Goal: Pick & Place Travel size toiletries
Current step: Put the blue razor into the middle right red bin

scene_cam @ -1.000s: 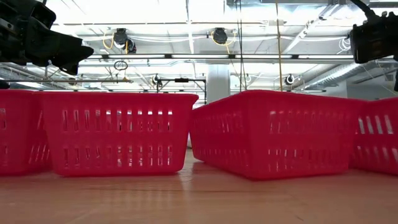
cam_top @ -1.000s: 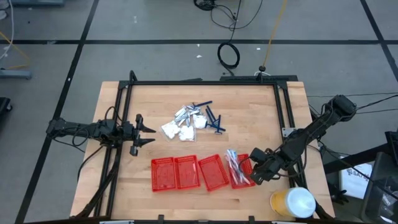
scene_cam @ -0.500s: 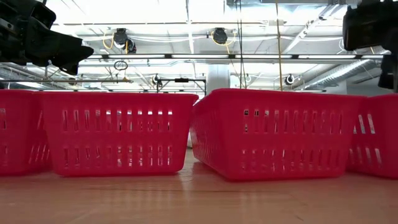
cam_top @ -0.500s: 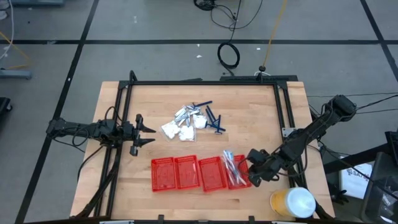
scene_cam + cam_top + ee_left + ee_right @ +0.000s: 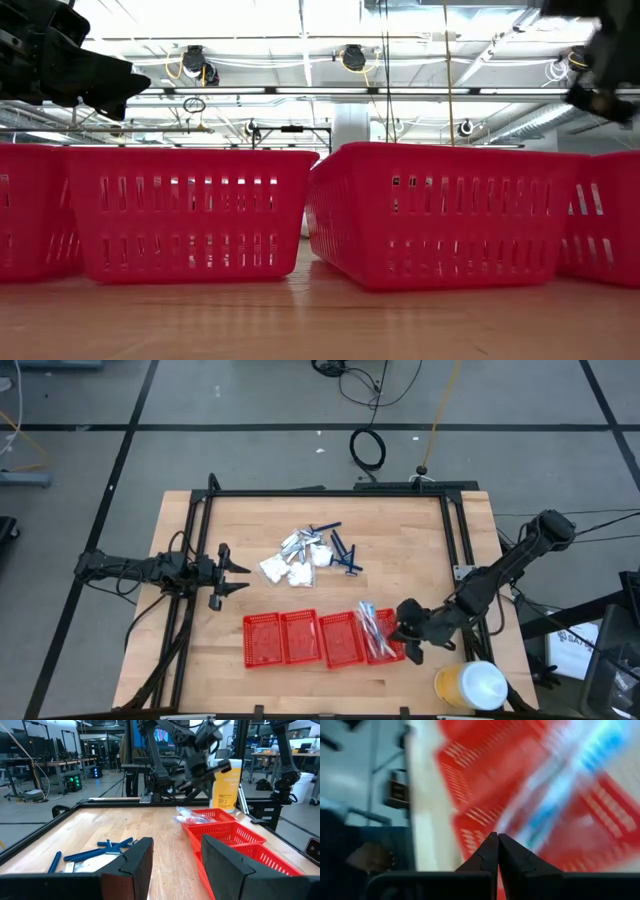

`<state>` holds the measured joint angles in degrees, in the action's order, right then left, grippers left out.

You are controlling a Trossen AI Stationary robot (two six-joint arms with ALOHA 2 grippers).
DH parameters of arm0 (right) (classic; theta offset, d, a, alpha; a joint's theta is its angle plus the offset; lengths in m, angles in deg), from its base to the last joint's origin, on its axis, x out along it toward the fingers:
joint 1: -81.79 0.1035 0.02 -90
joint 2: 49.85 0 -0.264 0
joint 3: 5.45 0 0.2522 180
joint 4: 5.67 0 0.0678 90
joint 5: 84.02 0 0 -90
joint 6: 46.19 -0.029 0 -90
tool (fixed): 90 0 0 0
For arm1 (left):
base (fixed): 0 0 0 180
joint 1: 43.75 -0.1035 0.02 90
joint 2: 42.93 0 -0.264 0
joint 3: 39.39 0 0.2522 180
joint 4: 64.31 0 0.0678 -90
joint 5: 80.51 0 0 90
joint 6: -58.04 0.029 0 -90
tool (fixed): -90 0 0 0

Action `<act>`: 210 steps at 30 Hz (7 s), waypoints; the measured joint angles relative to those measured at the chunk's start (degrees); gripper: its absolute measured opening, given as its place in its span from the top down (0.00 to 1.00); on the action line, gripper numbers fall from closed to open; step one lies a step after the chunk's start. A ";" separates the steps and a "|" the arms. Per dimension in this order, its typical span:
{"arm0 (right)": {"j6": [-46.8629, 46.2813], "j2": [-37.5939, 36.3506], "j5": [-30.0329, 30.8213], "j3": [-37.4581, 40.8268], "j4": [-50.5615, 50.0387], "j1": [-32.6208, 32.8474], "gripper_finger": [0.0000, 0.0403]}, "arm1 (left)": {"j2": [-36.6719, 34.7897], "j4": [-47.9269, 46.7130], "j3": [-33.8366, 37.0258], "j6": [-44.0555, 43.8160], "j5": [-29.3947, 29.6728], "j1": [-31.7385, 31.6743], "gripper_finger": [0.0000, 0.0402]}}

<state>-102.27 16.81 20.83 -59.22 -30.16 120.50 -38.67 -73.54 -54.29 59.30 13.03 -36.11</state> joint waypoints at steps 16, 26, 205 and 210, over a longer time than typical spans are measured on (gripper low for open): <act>53.24 -14.08 -1.88 13.64 24.18 -13.77 1.00 | -0.02 0.00 -0.01 0.00 -0.01 0.02 0.59; 59.85 -32.53 -25.72 22.16 30.36 -44.78 1.00 | 0.00 0.00 0.01 0.00 0.02 0.01 0.59; 40.88 22.18 -33.75 0.13 37.00 -24.34 0.94 | 30.62 26.63 -0.01 -14.54 15.57 -14.66 0.59; 38.91 22.20 -31.08 0.13 37.04 -23.24 0.91 | 30.61 26.47 -0.01 -14.95 15.51 -14.65 0.59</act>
<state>-63.36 39.01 -10.25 -59.09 6.88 97.26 -8.06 -47.07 -54.30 44.35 28.54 -50.75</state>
